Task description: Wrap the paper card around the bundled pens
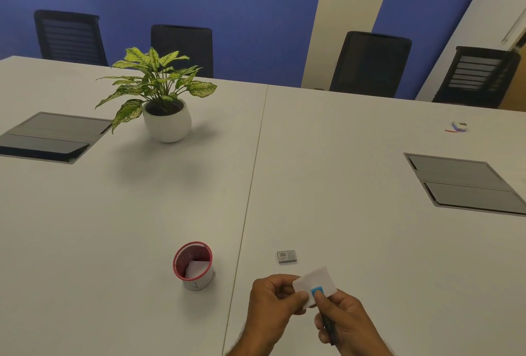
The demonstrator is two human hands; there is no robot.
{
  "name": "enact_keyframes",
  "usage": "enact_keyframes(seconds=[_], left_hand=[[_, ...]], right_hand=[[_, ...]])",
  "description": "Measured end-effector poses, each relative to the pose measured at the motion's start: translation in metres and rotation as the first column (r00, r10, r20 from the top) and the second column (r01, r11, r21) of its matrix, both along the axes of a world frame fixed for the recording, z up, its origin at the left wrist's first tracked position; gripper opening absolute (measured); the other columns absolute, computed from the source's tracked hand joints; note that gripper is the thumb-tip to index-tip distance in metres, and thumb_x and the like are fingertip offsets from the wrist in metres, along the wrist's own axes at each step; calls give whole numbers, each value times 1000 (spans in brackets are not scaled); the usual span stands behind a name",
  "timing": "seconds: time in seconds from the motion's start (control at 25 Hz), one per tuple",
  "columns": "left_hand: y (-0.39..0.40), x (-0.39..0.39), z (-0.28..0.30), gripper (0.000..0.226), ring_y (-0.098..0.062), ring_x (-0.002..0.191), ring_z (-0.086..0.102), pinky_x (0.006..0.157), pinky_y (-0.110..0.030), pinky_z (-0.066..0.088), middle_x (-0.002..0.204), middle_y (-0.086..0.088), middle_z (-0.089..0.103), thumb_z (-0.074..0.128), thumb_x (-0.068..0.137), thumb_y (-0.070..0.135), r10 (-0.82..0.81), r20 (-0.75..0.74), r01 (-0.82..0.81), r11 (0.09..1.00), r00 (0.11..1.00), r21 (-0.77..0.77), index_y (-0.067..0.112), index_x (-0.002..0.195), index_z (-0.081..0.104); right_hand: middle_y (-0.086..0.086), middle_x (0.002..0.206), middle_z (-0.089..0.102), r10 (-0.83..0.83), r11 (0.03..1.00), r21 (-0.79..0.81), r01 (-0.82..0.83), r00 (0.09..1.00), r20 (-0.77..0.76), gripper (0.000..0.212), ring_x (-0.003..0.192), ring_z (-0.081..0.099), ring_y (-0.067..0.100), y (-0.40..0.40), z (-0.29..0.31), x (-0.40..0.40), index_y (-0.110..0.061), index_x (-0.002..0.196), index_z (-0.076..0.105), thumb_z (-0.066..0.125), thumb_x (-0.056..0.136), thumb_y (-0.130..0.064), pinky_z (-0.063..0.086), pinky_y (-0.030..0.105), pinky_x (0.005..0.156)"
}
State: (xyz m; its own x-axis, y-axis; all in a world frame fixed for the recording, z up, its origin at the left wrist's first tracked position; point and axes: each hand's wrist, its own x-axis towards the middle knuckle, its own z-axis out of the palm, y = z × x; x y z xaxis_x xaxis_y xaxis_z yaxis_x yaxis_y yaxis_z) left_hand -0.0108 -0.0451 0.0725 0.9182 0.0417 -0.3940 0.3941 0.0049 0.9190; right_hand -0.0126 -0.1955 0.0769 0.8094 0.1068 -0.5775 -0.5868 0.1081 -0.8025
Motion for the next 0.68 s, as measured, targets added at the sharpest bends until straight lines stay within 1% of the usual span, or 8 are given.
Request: enact_keyframes(seconds=[0.12,0.28,0.36,0.52,0.68], left_hand=[[0,0,-2,21,-21,80,75,69,-31,64,92,-3,77,81,76,11,-20,7,20,1000,1000,-5,20,94,74],[0,1,-3,20,-19,74,75,66,-29,63,85,0,78,81,75,9,-27,16,27,1000,1000,3,21,89,74],[1,2,-5,20,-19,72,75,64,-28,63,82,-2,78,82,74,7,-37,29,36,999,999,3,21,87,75],[0,2,-6,20,-19,71,75,63,-28,62,82,-4,78,82,74,7,-52,38,52,999,998,4,15,92,78],[-3,2,-7,22,-20,73,75,64,-32,63,81,-3,78,84,72,11,-36,30,37,999,999,-11,12,94,78]], right_hand=[[19,58,54,-3,1000,21,4,999,-40,49,45,46,23,-1,-4,1,0,103,68,74,64,-30,43,28,43],[19,61,55,-55,998,25,55,998,-17,42,53,50,24,-2,-8,4,4,91,73,76,62,-26,46,31,46],[19,61,56,-67,998,9,67,998,2,40,54,51,25,-2,-11,5,4,87,74,76,62,-26,46,31,46],[21,58,56,-87,995,-40,88,996,36,42,50,49,26,-4,-15,6,9,84,74,77,62,-27,44,30,45],[21,55,55,-97,992,-71,102,993,73,36,48,47,26,-4,-14,7,8,76,74,77,63,-25,41,30,46]])
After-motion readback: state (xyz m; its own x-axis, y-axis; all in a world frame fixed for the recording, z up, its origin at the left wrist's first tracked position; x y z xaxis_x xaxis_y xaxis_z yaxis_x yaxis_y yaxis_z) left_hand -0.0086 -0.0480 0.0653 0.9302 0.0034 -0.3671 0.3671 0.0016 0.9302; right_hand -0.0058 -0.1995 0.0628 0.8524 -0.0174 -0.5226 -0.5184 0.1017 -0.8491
